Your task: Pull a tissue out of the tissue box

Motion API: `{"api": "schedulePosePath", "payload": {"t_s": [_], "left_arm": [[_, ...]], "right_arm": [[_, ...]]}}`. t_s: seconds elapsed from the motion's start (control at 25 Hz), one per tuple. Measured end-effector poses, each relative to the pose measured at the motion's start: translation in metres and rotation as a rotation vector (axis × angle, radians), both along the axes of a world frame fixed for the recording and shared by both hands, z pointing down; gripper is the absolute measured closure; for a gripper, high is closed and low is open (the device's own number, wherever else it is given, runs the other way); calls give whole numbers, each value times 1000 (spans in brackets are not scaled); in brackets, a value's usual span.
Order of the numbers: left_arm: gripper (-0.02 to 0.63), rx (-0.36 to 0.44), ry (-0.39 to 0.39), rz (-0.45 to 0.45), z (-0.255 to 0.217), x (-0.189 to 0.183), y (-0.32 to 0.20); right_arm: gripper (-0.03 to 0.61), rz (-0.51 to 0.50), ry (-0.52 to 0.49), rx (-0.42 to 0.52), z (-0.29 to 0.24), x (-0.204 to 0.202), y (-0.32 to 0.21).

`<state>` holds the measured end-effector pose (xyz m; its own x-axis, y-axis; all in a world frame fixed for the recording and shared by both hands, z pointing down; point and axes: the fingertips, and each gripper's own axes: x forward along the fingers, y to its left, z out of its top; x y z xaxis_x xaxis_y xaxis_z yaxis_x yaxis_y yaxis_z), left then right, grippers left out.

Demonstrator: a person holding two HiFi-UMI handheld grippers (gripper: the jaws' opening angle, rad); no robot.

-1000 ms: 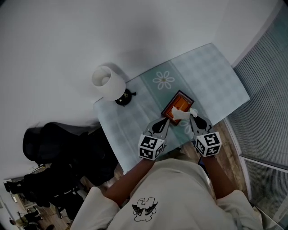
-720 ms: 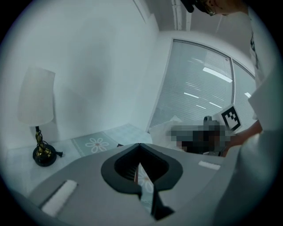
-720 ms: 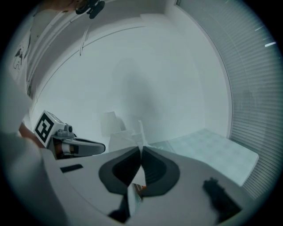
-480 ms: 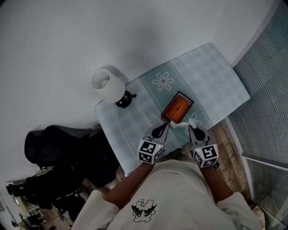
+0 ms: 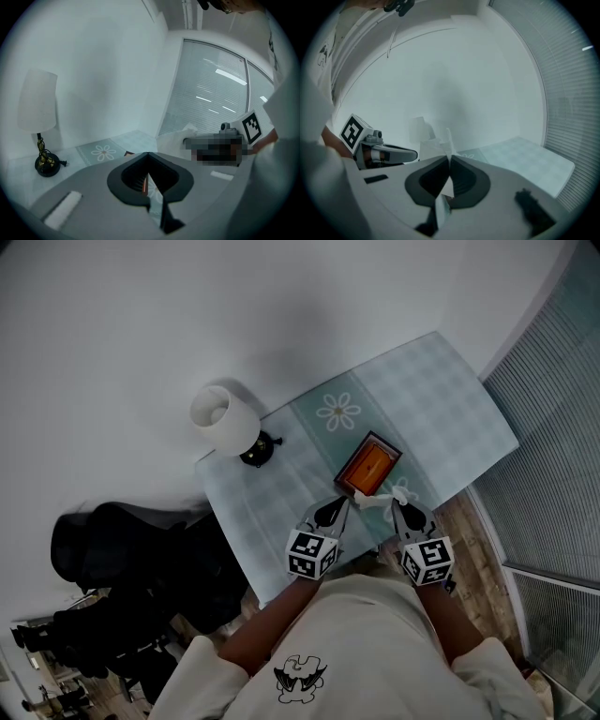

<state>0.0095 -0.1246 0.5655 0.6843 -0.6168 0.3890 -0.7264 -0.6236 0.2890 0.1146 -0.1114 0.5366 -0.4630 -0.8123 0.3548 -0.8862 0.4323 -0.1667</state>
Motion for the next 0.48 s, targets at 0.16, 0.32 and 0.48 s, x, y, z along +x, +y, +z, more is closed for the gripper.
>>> {"api": "schedulePosePath", "payload": {"t_s": [0.16, 0.32, 0.48], "left_arm": [[607, -8, 0, 2, 1, 0, 1], [607, -11, -1, -5, 3, -2, 3], [607, -16, 0, -6, 4, -2, 3]], "right_arm": [[566, 4, 0, -12, 3, -3, -2], [566, 2, -2, -12, 2, -6, -2], [566, 5, -1, -8, 1, -5, -1]]}}
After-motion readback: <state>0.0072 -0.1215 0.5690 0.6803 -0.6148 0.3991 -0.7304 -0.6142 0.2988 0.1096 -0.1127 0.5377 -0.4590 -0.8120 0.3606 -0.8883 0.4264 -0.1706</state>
